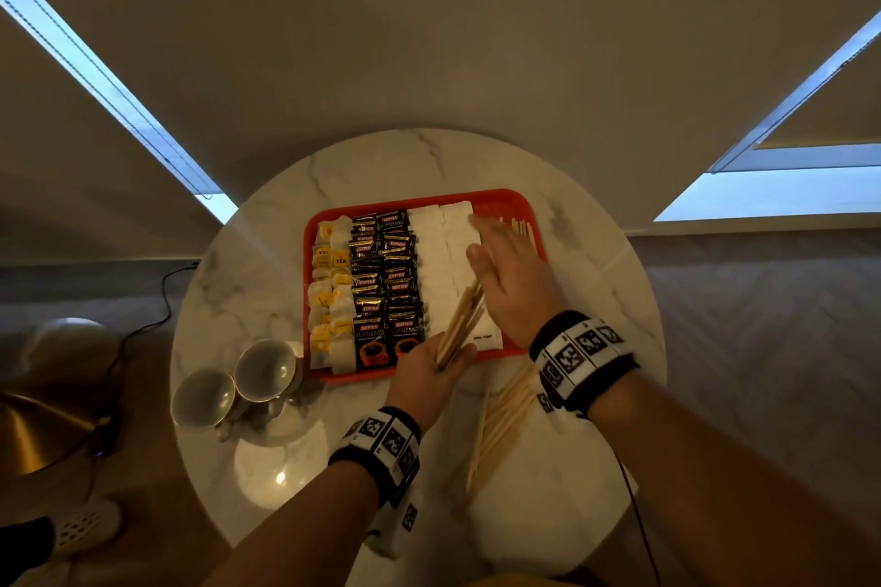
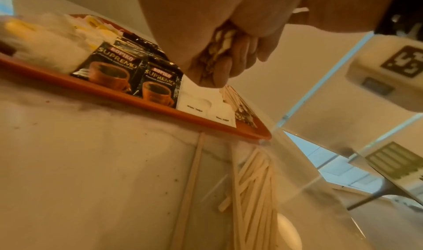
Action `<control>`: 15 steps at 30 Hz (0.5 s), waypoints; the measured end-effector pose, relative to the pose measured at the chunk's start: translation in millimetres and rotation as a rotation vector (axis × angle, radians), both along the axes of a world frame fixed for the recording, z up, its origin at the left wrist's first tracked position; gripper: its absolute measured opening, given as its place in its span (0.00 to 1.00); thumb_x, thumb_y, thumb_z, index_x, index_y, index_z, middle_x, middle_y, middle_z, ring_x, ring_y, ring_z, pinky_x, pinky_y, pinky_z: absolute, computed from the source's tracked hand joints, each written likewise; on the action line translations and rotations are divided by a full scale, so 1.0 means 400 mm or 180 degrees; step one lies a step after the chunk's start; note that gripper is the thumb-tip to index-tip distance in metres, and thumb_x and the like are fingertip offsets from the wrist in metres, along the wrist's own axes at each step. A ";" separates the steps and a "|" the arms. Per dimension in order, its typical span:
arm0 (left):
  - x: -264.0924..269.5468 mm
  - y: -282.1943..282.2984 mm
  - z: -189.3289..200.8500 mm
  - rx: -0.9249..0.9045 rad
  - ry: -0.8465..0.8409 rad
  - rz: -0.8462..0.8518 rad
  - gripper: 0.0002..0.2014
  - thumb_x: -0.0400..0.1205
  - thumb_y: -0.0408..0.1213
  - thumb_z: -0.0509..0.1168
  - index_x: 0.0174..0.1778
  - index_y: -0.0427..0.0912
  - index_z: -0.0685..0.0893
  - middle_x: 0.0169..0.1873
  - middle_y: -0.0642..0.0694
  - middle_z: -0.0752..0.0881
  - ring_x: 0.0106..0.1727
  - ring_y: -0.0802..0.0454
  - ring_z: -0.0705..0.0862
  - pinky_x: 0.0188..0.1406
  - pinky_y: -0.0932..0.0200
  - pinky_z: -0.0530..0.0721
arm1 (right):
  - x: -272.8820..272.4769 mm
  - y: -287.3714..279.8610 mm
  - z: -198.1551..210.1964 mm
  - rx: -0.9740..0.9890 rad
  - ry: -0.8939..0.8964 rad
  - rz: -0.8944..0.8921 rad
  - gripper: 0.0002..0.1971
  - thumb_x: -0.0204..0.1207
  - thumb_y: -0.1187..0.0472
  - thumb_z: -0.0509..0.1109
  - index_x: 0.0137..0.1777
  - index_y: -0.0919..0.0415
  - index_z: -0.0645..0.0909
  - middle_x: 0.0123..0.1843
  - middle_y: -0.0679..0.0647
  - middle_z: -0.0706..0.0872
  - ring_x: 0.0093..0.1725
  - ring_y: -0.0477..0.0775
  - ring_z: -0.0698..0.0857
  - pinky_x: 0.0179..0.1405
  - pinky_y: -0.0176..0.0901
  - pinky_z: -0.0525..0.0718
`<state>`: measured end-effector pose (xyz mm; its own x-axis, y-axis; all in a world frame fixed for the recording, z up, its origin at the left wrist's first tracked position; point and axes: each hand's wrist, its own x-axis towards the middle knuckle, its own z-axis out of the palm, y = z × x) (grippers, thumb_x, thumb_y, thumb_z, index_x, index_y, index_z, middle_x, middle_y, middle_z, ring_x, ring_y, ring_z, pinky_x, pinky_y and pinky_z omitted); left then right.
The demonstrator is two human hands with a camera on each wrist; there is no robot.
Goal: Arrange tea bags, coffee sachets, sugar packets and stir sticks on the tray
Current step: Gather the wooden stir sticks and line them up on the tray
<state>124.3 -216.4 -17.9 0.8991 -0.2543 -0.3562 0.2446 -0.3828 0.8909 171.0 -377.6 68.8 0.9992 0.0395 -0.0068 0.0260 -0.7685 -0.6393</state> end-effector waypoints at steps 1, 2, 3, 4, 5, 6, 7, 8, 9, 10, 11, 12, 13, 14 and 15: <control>0.004 -0.006 0.003 -0.0026 -0.0003 -0.0063 0.14 0.84 0.47 0.71 0.34 0.52 0.79 0.25 0.58 0.79 0.27 0.64 0.76 0.32 0.68 0.75 | 0.000 0.014 0.006 -0.0019 0.0274 0.0170 0.25 0.91 0.44 0.48 0.79 0.55 0.74 0.76 0.53 0.80 0.76 0.51 0.76 0.77 0.49 0.72; 0.010 -0.011 0.005 -0.0050 -0.0014 -0.0102 0.12 0.84 0.47 0.71 0.36 0.50 0.82 0.28 0.55 0.83 0.30 0.58 0.81 0.35 0.61 0.80 | -0.003 0.027 0.001 -0.0019 0.0634 0.0298 0.24 0.91 0.45 0.48 0.72 0.54 0.80 0.69 0.52 0.85 0.68 0.51 0.82 0.72 0.50 0.77; 0.016 -0.016 0.008 -0.0074 -0.0018 -0.0140 0.10 0.84 0.47 0.72 0.39 0.49 0.85 0.32 0.52 0.87 0.35 0.52 0.85 0.40 0.53 0.85 | -0.007 0.033 -0.009 0.0039 0.0907 0.0307 0.23 0.91 0.46 0.49 0.65 0.54 0.84 0.61 0.50 0.89 0.60 0.50 0.85 0.67 0.51 0.81; 0.022 -0.017 0.010 -0.0088 -0.0018 -0.0172 0.08 0.84 0.46 0.72 0.41 0.49 0.87 0.35 0.49 0.90 0.39 0.48 0.87 0.44 0.47 0.87 | -0.012 0.035 -0.019 0.0164 0.1041 0.0199 0.23 0.90 0.46 0.50 0.59 0.53 0.87 0.54 0.48 0.91 0.54 0.48 0.87 0.62 0.52 0.84; 0.026 -0.017 0.012 -0.0062 -0.0039 -0.0207 0.08 0.84 0.47 0.71 0.43 0.48 0.88 0.37 0.47 0.91 0.41 0.46 0.88 0.47 0.44 0.87 | -0.014 0.033 -0.028 0.0287 0.1079 0.0071 0.22 0.89 0.46 0.52 0.54 0.52 0.87 0.49 0.47 0.91 0.49 0.48 0.88 0.58 0.53 0.86; 0.030 -0.014 0.013 0.0000 -0.0062 -0.0255 0.09 0.84 0.48 0.71 0.45 0.47 0.88 0.38 0.45 0.91 0.42 0.44 0.88 0.47 0.43 0.87 | -0.014 0.030 -0.034 0.0343 0.1053 0.0010 0.21 0.88 0.45 0.54 0.50 0.53 0.87 0.45 0.47 0.91 0.46 0.48 0.88 0.55 0.54 0.87; 0.035 -0.013 0.018 0.0087 -0.0073 -0.0326 0.10 0.84 0.48 0.71 0.45 0.45 0.88 0.38 0.43 0.90 0.43 0.42 0.88 0.46 0.43 0.87 | -0.016 0.026 -0.037 0.0321 0.1006 0.0022 0.22 0.86 0.42 0.55 0.47 0.53 0.87 0.42 0.49 0.91 0.43 0.50 0.88 0.51 0.54 0.87; 0.041 -0.010 0.020 0.0183 -0.0076 -0.0410 0.11 0.84 0.49 0.71 0.45 0.44 0.88 0.38 0.42 0.90 0.42 0.41 0.88 0.46 0.43 0.86 | -0.020 0.020 -0.039 0.0259 0.0979 0.0066 0.22 0.85 0.39 0.57 0.46 0.53 0.86 0.40 0.50 0.90 0.41 0.51 0.88 0.49 0.53 0.87; 0.048 -0.008 0.020 0.0284 -0.0066 -0.0517 0.11 0.84 0.49 0.71 0.45 0.44 0.88 0.38 0.43 0.90 0.42 0.42 0.88 0.45 0.44 0.86 | -0.023 0.016 -0.041 0.0186 0.0983 0.0102 0.23 0.84 0.36 0.59 0.45 0.53 0.85 0.38 0.51 0.89 0.39 0.52 0.87 0.46 0.50 0.86; 0.053 -0.006 0.017 0.0351 -0.0044 -0.0638 0.11 0.84 0.50 0.71 0.46 0.46 0.88 0.37 0.45 0.90 0.41 0.46 0.88 0.46 0.45 0.87 | -0.028 0.012 -0.043 0.0123 0.0999 0.0112 0.22 0.83 0.35 0.60 0.44 0.52 0.84 0.36 0.51 0.88 0.37 0.51 0.87 0.42 0.47 0.85; 0.057 -0.004 0.018 0.0401 -0.0038 -0.0749 0.11 0.83 0.51 0.71 0.48 0.47 0.88 0.38 0.48 0.90 0.41 0.50 0.89 0.46 0.47 0.87 | -0.030 0.008 -0.048 0.0053 0.1016 0.0106 0.20 0.82 0.36 0.62 0.43 0.51 0.82 0.33 0.50 0.87 0.35 0.50 0.86 0.39 0.46 0.83; 0.060 -0.003 0.019 0.0435 -0.0061 -0.0828 0.11 0.83 0.53 0.71 0.51 0.49 0.88 0.39 0.51 0.90 0.41 0.53 0.89 0.47 0.49 0.88 | -0.032 0.004 -0.053 -0.0008 0.1030 0.0089 0.17 0.83 0.39 0.64 0.43 0.51 0.81 0.32 0.49 0.85 0.32 0.48 0.86 0.35 0.44 0.81; 0.061 -0.003 0.022 0.0451 -0.0057 -0.0875 0.15 0.81 0.55 0.72 0.55 0.49 0.87 0.41 0.51 0.91 0.42 0.54 0.89 0.48 0.49 0.89 | -0.033 0.000 -0.060 -0.0040 0.1051 0.0058 0.14 0.83 0.42 0.65 0.43 0.50 0.80 0.30 0.48 0.84 0.29 0.46 0.85 0.31 0.41 0.78; 0.060 -0.004 0.023 0.0427 -0.0006 -0.0881 0.18 0.80 0.56 0.72 0.59 0.49 0.86 0.44 0.51 0.91 0.44 0.53 0.90 0.50 0.48 0.90 | -0.033 -0.005 -0.069 -0.0019 0.1067 0.0012 0.12 0.83 0.45 0.65 0.43 0.50 0.80 0.29 0.47 0.83 0.26 0.45 0.84 0.29 0.37 0.75; 0.058 -0.007 0.027 0.0386 0.0070 -0.0854 0.21 0.78 0.57 0.74 0.61 0.49 0.85 0.46 0.50 0.92 0.46 0.52 0.91 0.51 0.47 0.90 | -0.033 -0.009 -0.078 0.0030 0.1080 -0.0059 0.11 0.83 0.48 0.66 0.42 0.50 0.79 0.28 0.48 0.83 0.24 0.45 0.83 0.27 0.35 0.74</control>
<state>147.5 -219.1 -7.1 0.7972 -0.4365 -0.4171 0.1388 -0.5398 0.8303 157.7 -381.4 37.8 0.9406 0.0229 -0.3387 -0.2034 -0.7608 -0.6163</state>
